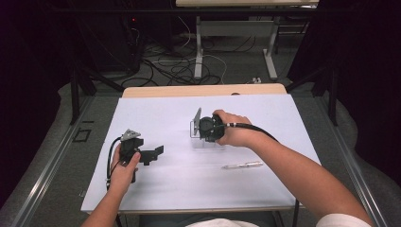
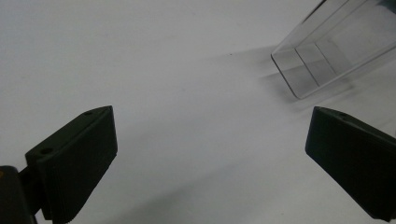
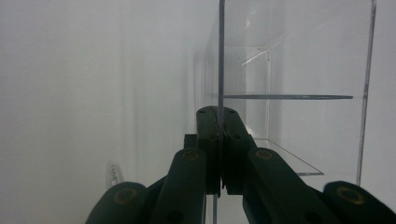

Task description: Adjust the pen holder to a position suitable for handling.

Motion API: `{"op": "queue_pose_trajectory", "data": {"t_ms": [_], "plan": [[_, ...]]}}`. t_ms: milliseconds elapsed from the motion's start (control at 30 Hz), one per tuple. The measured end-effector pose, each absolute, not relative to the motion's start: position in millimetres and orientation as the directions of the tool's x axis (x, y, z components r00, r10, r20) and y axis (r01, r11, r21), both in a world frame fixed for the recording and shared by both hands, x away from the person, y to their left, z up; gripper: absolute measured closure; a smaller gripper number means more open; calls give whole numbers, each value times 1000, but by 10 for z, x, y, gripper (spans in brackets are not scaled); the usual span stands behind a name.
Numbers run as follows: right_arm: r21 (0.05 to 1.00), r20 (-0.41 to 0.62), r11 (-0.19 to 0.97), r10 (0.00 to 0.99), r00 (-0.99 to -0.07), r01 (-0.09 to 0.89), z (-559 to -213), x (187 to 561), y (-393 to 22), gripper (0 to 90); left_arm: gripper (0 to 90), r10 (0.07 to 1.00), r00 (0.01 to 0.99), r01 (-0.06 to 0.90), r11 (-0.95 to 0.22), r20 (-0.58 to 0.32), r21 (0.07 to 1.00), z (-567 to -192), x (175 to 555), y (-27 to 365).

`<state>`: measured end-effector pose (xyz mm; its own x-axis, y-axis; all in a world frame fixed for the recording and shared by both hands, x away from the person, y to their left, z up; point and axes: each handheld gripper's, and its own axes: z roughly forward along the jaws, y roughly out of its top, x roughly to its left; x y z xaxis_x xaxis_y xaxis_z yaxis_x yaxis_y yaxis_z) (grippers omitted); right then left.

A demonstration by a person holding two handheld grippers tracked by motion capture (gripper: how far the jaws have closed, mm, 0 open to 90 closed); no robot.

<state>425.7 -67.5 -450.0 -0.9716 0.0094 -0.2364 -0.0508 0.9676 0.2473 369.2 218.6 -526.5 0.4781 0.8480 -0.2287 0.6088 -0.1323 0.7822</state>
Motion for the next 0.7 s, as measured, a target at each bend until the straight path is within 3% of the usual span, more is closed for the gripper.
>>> {"op": "queue_pose_trajectory", "data": {"t_ms": [267, 700], "plan": [[262, -142, 964, -15, -990, -53, -4533, 4162, -661, 886, 24, 848, 480, 609, -138, -224, 781, -5269, 3694, 2172], [257, -101, 966, -12, -995, -38, -4564, 4163, -633, 885, 24, 848, 481, 608, -138, -224, 782, -5268, 3694, 2177]]}}
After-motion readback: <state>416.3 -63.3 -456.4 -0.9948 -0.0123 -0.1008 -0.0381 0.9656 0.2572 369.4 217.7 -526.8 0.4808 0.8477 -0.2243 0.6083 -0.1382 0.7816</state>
